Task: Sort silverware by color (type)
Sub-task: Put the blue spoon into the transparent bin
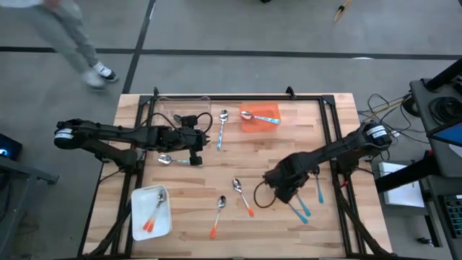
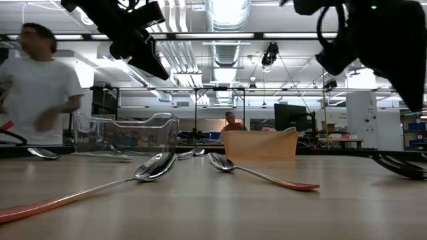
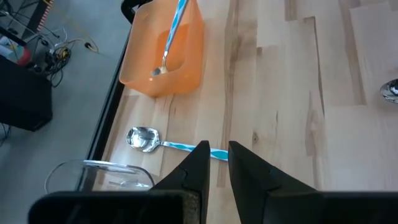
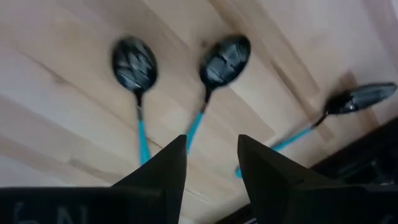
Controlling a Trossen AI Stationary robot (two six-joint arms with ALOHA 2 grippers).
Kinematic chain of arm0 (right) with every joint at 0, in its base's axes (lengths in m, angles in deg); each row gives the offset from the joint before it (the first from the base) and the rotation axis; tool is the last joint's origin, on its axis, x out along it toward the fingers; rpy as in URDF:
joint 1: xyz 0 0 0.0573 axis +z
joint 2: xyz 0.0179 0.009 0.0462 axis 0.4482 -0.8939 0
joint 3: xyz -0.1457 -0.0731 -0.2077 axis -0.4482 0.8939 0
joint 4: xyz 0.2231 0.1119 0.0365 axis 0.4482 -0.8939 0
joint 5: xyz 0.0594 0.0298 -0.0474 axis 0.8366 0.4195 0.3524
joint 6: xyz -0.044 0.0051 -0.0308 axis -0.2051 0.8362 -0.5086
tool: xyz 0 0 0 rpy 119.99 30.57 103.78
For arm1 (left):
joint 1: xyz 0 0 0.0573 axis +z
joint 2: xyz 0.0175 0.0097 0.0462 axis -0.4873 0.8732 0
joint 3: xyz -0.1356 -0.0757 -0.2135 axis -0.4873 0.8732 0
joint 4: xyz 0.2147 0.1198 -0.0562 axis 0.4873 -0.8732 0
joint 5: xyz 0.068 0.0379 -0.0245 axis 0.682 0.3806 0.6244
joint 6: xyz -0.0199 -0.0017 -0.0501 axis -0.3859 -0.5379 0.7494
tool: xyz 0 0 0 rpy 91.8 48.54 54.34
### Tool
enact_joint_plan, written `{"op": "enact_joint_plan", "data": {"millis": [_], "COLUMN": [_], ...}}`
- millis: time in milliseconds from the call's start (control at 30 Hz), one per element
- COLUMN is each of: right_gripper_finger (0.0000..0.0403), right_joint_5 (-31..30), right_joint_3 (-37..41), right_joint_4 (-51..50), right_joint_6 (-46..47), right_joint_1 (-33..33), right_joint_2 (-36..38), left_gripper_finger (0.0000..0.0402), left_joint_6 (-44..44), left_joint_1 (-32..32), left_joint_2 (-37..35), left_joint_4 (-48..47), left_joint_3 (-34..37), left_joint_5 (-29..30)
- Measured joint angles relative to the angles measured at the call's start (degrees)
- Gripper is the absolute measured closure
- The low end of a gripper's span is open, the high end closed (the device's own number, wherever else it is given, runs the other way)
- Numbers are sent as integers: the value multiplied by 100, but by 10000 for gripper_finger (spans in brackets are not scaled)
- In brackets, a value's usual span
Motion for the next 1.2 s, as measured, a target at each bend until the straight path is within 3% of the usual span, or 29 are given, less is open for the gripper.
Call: {"op": "enact_joint_plan", "data": {"millis": [200, 600, 800, 1200], "right_gripper_finger": [275, 278, 280, 354], "right_joint_5": [93, 179, 174, 77], "right_joint_3": [439, 1345, 1603, 1912], "right_joint_4": [143, 1764, 1900, 2574], "right_joint_6": [386, 800, 898, 1096], "right_joint_1": [249, 407, 406, 409], "right_joint_2": [0, 0, -20, -2], "left_gripper_finger": [361, 361, 361, 361], "left_joint_6": [0, 0, -2, -14], "left_joint_1": [0, 0, 0, -1], "left_joint_2": [-2, -2, -2, -2], "left_joint_4": [-2, -7, -7, -6], "left_joint_3": [0, -2, -2, -2], "left_joint_5": [0, 0, 0, 0]}}
